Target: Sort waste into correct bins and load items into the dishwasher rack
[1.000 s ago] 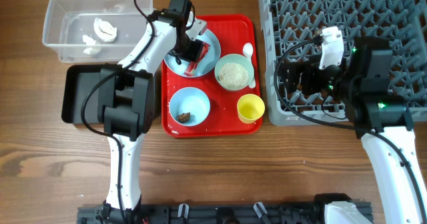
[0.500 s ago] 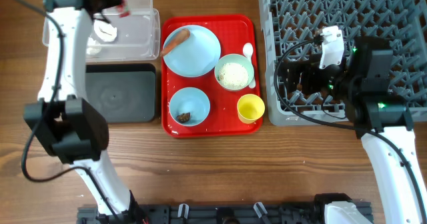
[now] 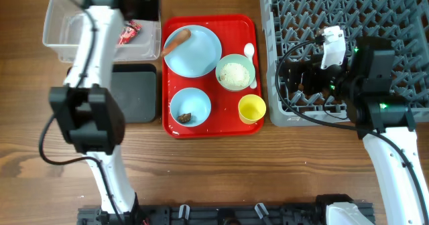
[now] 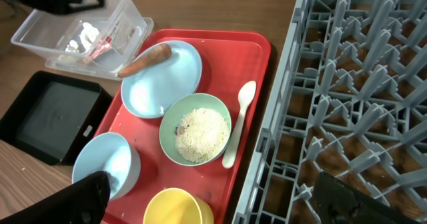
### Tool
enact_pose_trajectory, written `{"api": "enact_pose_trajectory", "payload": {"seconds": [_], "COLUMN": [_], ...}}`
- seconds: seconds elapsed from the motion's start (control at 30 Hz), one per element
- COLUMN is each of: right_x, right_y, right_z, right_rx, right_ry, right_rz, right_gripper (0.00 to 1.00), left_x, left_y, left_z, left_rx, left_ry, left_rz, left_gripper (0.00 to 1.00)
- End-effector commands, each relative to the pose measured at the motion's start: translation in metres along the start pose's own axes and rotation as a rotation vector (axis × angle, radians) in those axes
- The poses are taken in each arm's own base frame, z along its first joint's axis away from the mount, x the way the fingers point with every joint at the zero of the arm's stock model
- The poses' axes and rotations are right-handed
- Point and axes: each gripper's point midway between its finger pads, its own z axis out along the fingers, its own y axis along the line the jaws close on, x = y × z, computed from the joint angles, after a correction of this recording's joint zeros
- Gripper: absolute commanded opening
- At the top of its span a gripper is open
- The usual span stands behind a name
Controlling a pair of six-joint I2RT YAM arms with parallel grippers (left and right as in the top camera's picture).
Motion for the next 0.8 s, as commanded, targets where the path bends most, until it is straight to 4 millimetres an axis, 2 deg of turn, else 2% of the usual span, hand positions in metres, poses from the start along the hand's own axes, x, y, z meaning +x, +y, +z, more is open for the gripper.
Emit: {"api": "enact_pose_trajectory", "payload": {"seconds": [0.0, 0.1, 0.23, 0.33, 0.5, 0.63, 0.73, 0.77], "right_x": [-0.010, -0.009, -0.009, -0.009, -0.009, -0.008, -0.007, -0.007], "right_y": [0.004, 0.004, 0.004, 0.004, 0.004, 0.004, 0.004, 0.004], "right_z": [-0.002, -0.002, -0.002, -0.002, -0.002, -0.002, -0.002, -0.002], "right_rx": [-0.017, -0.017, -0.017, -0.017, -0.017, -0.017, -0.017, -0.017], "right_ry": [-0.020, -0.017, -0.017, -0.017, -0.017, -0.012, -0.008, -0.008], "right_rz": [-0.028, -0.026, -0.026, -0.026, -0.027, -0.024, -0.022, -0.022], "right_gripper": [0.99, 0.99, 1.00, 0.99, 0.99, 0.99, 0.99, 0.99], "left_x": [0.008, 0.030, 0.056, 0.066, 0.081, 0.098, 0.100, 0.101], "left_y": [-0.049, -0.065, -0.068, -0.068, -0.068, -0.063, -0.064, -0.064], "left_z": [0.016, 0.046, 0.078, 0.087, 0.089, 0.105, 0.107, 0.107], "left_rx": [0.018, 0.039, 0.062, 0.066, 0.074, 0.069, 0.070, 0.070], "left_ry": [0.044, 0.115, 0.191, 0.221, 0.269, 0.275, 0.275, 0.277], "left_rz": [0.238, 0.260, 0.260, 0.258, 0.257, 0.249, 0.249, 0.249], "left_gripper": [0.79, 0.78, 0.77, 0.74, 0.71, 0.74, 0.74, 0.71]}}
